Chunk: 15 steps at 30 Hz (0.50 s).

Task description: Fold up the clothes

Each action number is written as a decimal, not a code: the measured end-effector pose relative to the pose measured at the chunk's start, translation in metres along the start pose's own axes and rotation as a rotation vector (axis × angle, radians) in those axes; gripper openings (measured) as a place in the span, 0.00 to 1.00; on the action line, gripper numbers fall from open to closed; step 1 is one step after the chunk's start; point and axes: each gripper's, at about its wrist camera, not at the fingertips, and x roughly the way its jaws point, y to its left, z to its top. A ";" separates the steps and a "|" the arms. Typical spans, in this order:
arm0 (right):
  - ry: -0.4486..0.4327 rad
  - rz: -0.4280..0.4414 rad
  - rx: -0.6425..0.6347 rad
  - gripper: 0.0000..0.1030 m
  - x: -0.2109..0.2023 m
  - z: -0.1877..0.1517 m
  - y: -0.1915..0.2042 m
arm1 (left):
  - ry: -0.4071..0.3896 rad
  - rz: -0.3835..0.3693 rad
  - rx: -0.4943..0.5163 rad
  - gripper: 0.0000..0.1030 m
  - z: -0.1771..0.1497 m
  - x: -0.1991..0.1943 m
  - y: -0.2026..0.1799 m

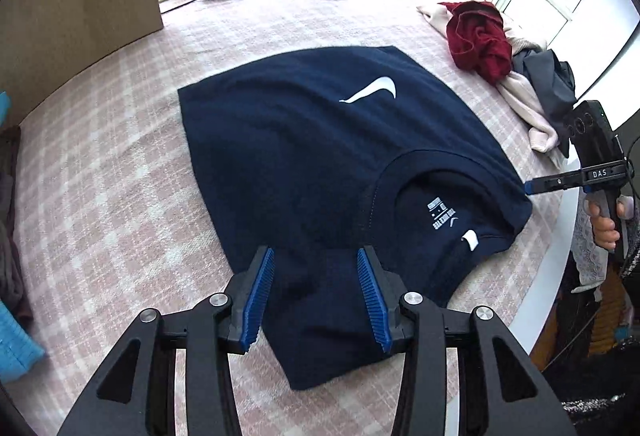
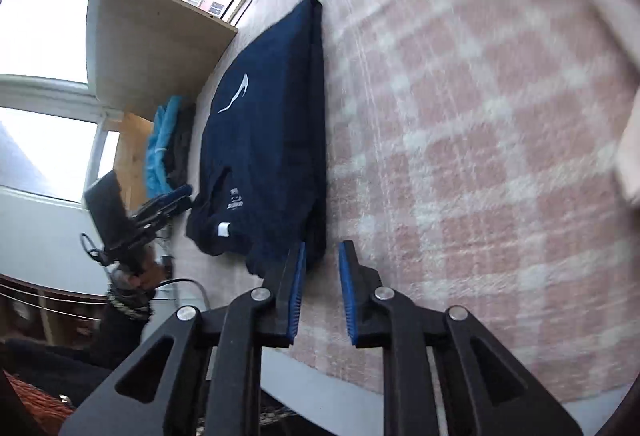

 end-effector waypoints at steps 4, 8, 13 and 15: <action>-0.044 -0.088 -0.234 0.26 0.004 0.018 0.062 | -0.022 -0.006 0.009 0.41 -0.019 -0.024 -0.002; 0.024 -0.194 -0.385 0.28 0.047 0.036 0.096 | -0.027 -0.004 0.115 0.41 -0.029 -0.028 -0.025; 0.102 -0.231 -0.485 0.28 0.073 0.034 0.116 | 0.001 0.024 0.265 0.41 -0.042 -0.018 -0.051; 0.113 -0.195 -0.556 0.28 0.068 0.018 0.128 | 0.017 0.043 0.261 0.42 -0.053 -0.019 -0.044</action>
